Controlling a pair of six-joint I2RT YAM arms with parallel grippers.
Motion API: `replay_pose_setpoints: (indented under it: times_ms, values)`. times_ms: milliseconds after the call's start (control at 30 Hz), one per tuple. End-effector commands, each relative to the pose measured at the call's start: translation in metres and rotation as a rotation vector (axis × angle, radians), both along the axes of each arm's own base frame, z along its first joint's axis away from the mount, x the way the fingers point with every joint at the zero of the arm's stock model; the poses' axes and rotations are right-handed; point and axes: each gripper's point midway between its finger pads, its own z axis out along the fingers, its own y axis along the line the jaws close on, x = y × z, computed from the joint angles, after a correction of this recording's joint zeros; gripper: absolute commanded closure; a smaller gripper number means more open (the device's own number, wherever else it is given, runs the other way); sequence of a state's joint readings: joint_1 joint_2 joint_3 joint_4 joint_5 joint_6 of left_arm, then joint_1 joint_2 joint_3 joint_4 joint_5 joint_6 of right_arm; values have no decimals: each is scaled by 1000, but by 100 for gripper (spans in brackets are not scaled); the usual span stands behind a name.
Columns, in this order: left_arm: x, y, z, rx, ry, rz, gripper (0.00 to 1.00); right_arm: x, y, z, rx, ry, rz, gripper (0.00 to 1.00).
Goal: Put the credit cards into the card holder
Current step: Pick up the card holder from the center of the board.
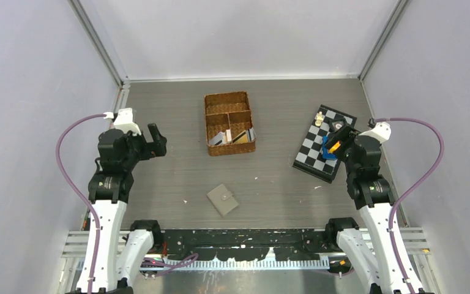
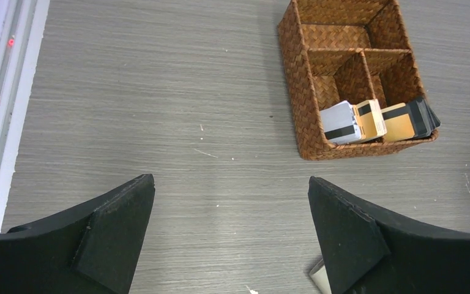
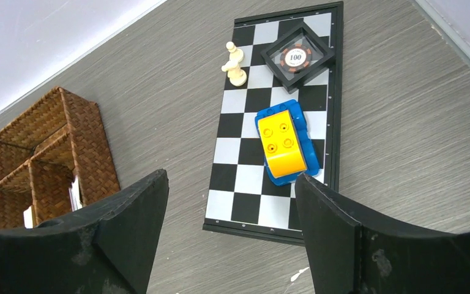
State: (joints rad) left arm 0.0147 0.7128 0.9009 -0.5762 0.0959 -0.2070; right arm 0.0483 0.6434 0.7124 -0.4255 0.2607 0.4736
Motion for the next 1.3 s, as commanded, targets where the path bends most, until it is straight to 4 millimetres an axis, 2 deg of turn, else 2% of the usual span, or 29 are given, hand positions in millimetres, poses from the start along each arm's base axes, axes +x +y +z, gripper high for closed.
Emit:
replay_pose_setpoints:
  times_ms: [0, 167, 233, 433, 567, 667, 767, 800, 867, 1000, 1100, 1267]
  values:
    - [5, 8, 8, 8, -22, 50, 0, 7, 8, 27, 14, -89, 46, 13]
    - [4, 19, -1, 32, 24, 109, 0, 8, 24, 29, 43, -94, 134, 10]
    - [4, 13, -7, 29, 50, 75, 0, 8, 36, 26, 64, -81, 197, 10]
    - [2, -39, -23, -38, 128, -110, 0, 5, 78, 16, 165, -13, 409, 10]
    - [-14, -91, -46, -100, 201, -242, 0, -3, 108, 11, 255, 66, 532, 13]
    - [-31, -130, -71, -202, 270, -330, 0, -11, 130, 2, 269, 109, 581, 15]
    - [-51, -160, -101, -292, 339, -375, 0, -20, 164, -12, 268, 157, 639, 19]
    - [-59, -166, -115, -309, 367, -377, 0, -23, 178, -18, 269, 176, 662, 21]
    - [-69, -174, -132, -339, 388, -370, 4, -29, 208, -32, 279, 209, 718, 27]
    - [-85, -177, -157, -339, 399, -332, 7, -50, 266, -70, 276, 313, 832, 34]
    - [-96, -179, -176, -380, 447, -320, 9, -69, 303, -90, 276, 371, 907, 38]
    - [-100, -184, -196, -461, 471, -301, 19, -92, 344, -123, 315, 466, 960, 42]
